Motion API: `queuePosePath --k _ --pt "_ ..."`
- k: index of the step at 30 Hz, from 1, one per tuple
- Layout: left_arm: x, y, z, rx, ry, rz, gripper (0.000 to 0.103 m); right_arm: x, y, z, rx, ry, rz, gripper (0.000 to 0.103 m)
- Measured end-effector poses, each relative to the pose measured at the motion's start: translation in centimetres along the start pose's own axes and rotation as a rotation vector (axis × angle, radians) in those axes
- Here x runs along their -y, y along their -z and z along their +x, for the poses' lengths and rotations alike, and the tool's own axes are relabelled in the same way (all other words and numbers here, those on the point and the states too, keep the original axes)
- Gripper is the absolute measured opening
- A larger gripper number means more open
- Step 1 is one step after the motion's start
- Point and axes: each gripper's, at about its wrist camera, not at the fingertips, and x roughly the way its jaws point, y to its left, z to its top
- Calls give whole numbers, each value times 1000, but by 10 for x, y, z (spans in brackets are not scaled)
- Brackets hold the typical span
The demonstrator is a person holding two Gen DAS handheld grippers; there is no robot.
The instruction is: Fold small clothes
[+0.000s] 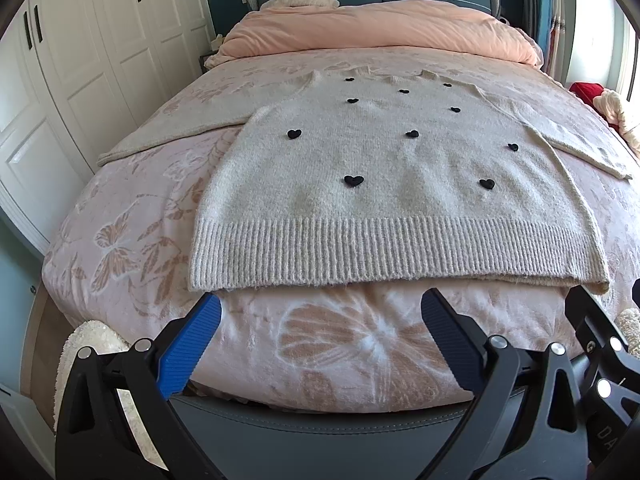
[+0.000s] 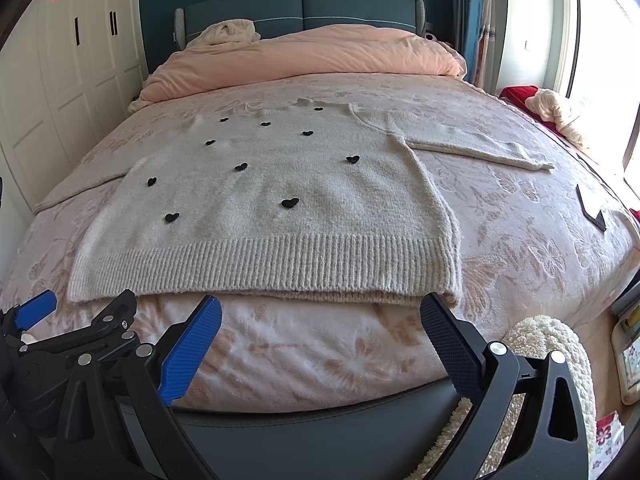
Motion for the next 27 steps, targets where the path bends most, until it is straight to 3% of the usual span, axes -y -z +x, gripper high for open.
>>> queuePosePath --k 27 --pt "1 5 2 -2 -5 3 98 1 2 1 -4 1 1 98"
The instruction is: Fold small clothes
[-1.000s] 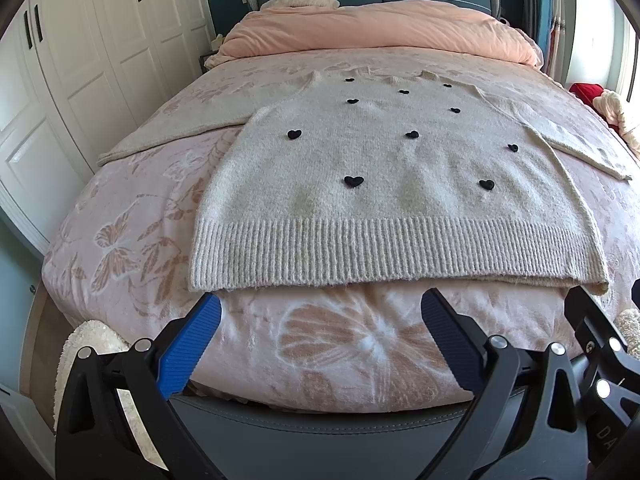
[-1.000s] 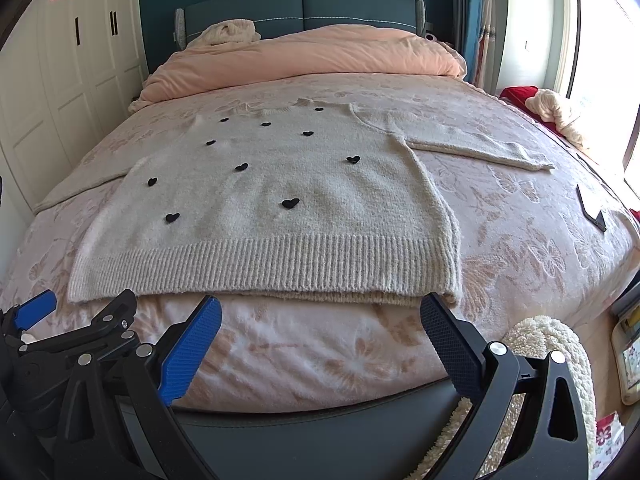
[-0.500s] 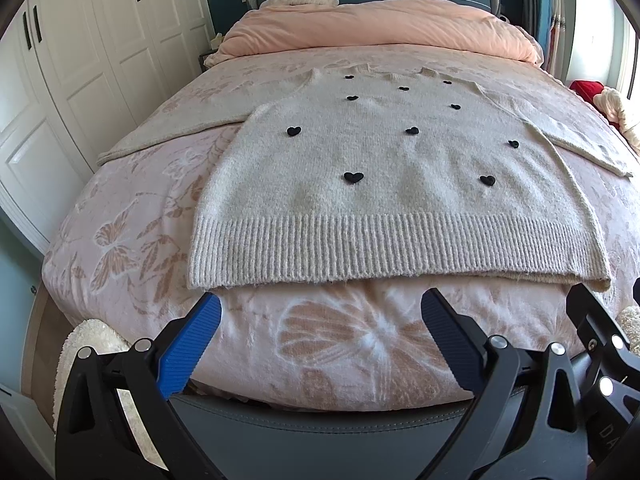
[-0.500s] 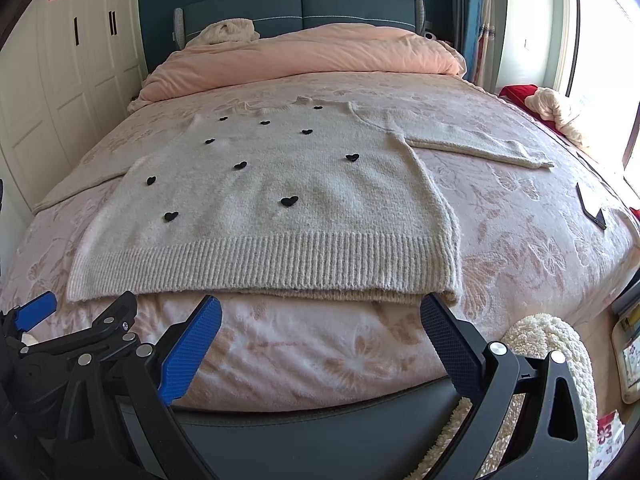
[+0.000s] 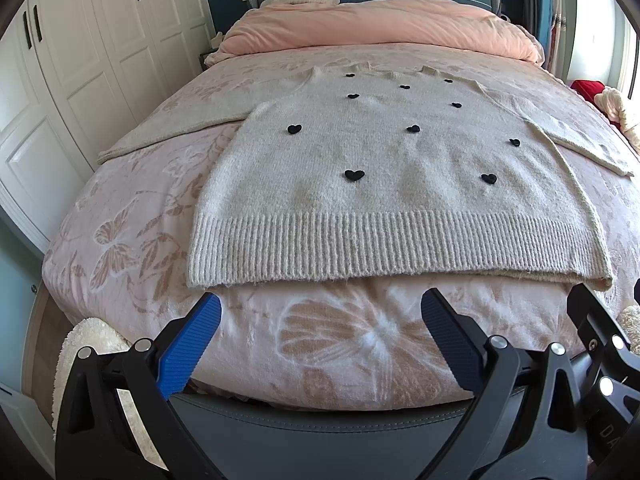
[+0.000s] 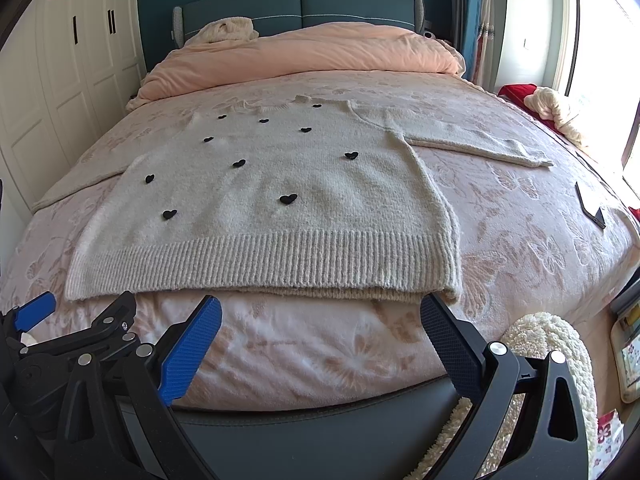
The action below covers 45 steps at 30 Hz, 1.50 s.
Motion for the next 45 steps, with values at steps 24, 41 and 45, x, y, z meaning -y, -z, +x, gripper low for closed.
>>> queuePosePath --k 24,41,45 --pt "-1 2 2 -2 -3 2 98 1 2 1 -3 0 1 98" --pt "-2 3 3 -5 -3 2 98 4 6 2 -7 2 3 98" --pt "-3 6 6 -12 -4 3 98 6 10 5 -16 -2 4 98"
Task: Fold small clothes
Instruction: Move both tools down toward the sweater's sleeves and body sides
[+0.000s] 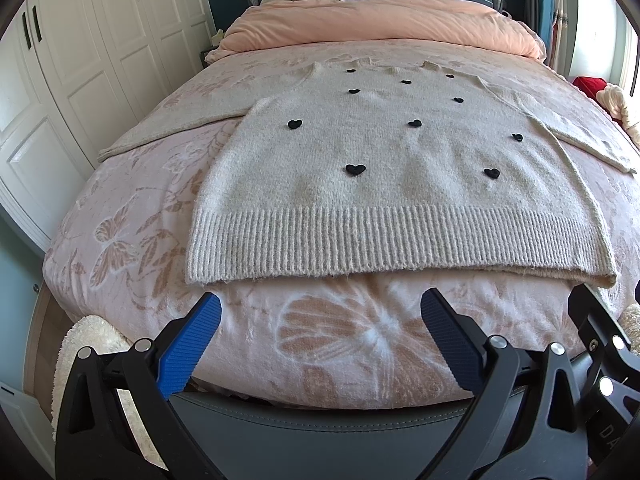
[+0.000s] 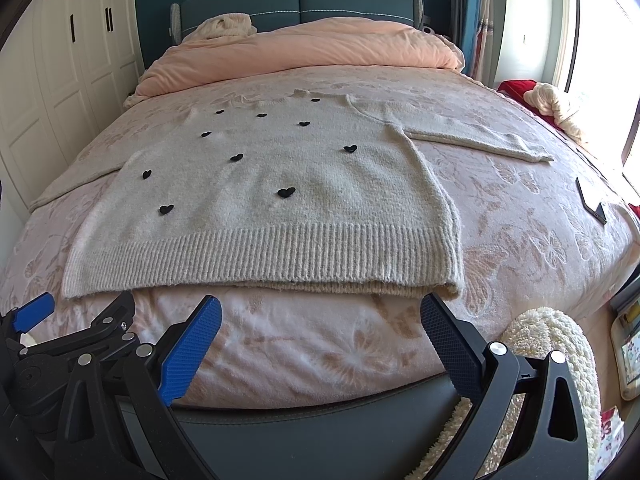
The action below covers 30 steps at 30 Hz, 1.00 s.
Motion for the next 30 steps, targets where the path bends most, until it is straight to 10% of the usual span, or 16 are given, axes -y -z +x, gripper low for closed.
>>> queuePosePath --k 7,16,25,30 --pt "-10 -13 7 -23 41 -18 98 26 -30 18 7 -86 46 98" --pt "-67 -80 24 -17 42 -248 98 267 -169 136 1 22 576 98" --pt "-63 -106 62 -73 -13 -231 98 425 -216 251 -42 182 875 96" --pt "-53 -111 83 -103 -5 -215 98 444 -220 278 -37 230 942 67"
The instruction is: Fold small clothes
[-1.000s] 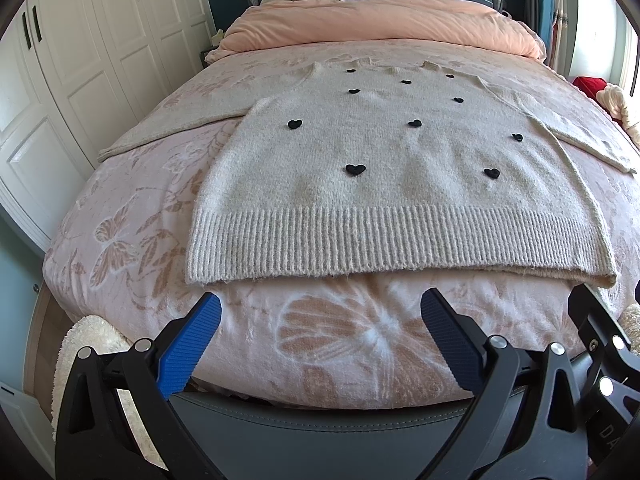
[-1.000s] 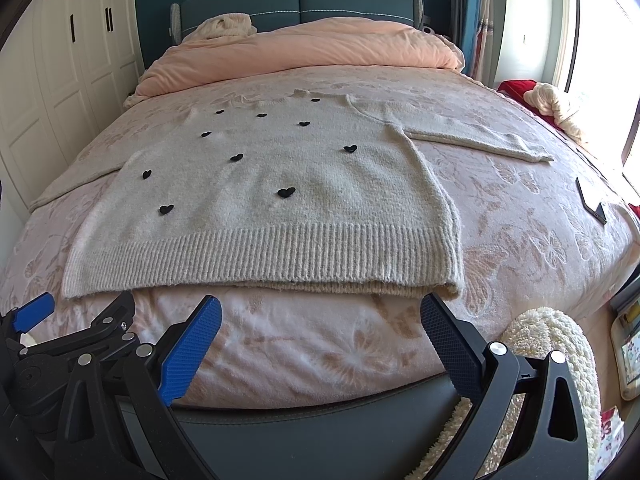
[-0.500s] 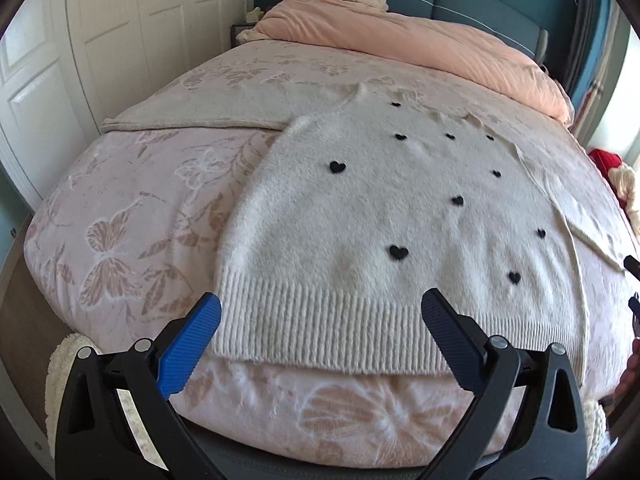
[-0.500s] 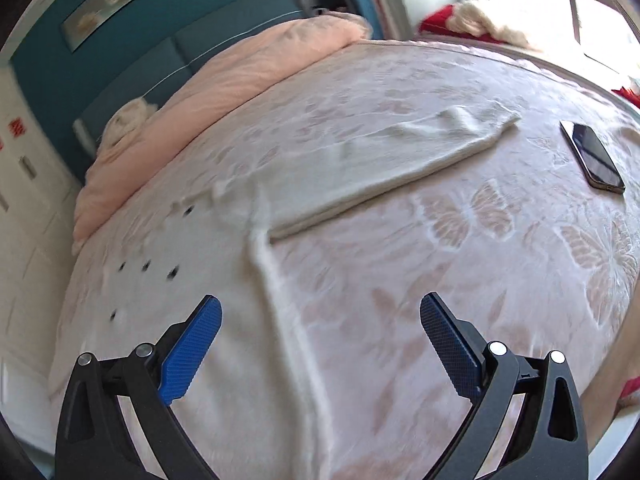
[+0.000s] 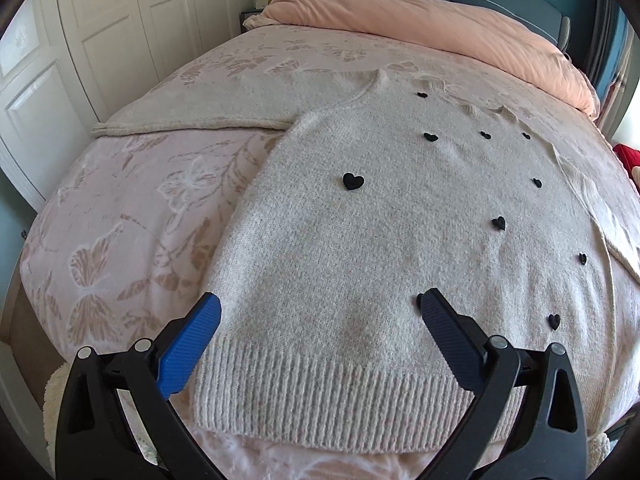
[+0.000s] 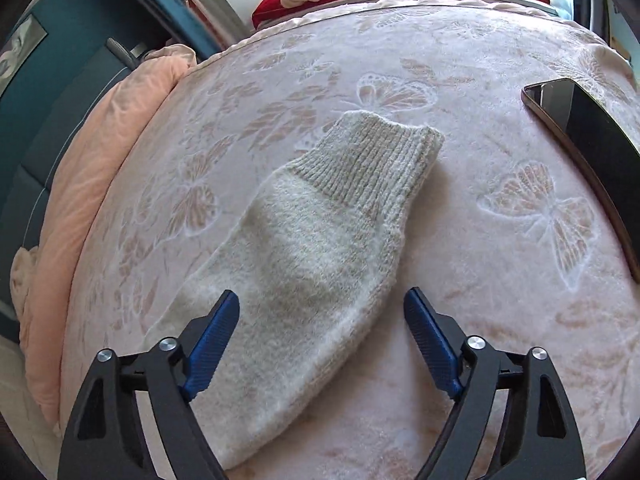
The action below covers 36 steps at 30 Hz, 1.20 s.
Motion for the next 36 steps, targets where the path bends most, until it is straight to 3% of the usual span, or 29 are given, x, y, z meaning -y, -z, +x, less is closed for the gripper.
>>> queuePosePath --k 1,2,4,6,8,12,13,14,16,17,20,22,25,29,32,33,34,35,36 --pt "2 -1 3 -7 -3 4 98 -5 -2 2 -7 -34 -7 31" --pt "3 -2 6 -10 0 7 98 -12 -3 4 -32 -96 -8 13" --pt "4 -5 9 -10 9 9 98 -37 -4 -11 -2 -251 -19 12" --pt "4 -8 9 -4 20 6 98 -85 4 -45 56 -418 -127 12" --pt "3 -13 11 1 41 -9 98 -144 27 -85 59 -591 -262 12" --pt "6 -29 15 18 117 -71 98 -261 131 -156 -39 -898 -604 17" --pt "7 -35 15 24 138 -94 98 -282 163 -163 -92 -945 -659 22" --pt "9 -42 16 29 159 -116 98 -299 196 -164 -150 -973 -710 38" --pt "12 -57 17 45 220 -155 98 -320 258 -159 -203 -947 -829 50" --pt "13 -66 18 48 239 -171 98 -322 279 -154 -211 -917 -866 50" --pt "17 -97 32 37 349 -224 98 -298 307 -133 -292 -849 -800 50" --pt "20 -116 52 4 446 -265 98 -262 307 -122 -330 -799 -699 52" --pt "30 -143 101 -83 491 -304 98 -210 293 -102 -363 -696 -580 56" --pt "44 -157 167 -212 466 -380 98 -168 263 -74 -368 -583 -450 57" --pt "54 -166 179 -183 437 -442 94 -159 250 -53 -393 -561 -353 55" --pt "58 -170 181 -182 435 -439 85 -161 247 -48 -395 -556 -327 54" --pt "62 -174 183 -183 444 -428 60 -163 245 -43 -390 -557 -310 52" --pt "68 -179 186 -194 479 -410 41 -167 245 -42 -383 -556 -312 33" --pt "74 -184 188 -206 547 -394 6 -174 244 -42 -372 -558 -325 15"
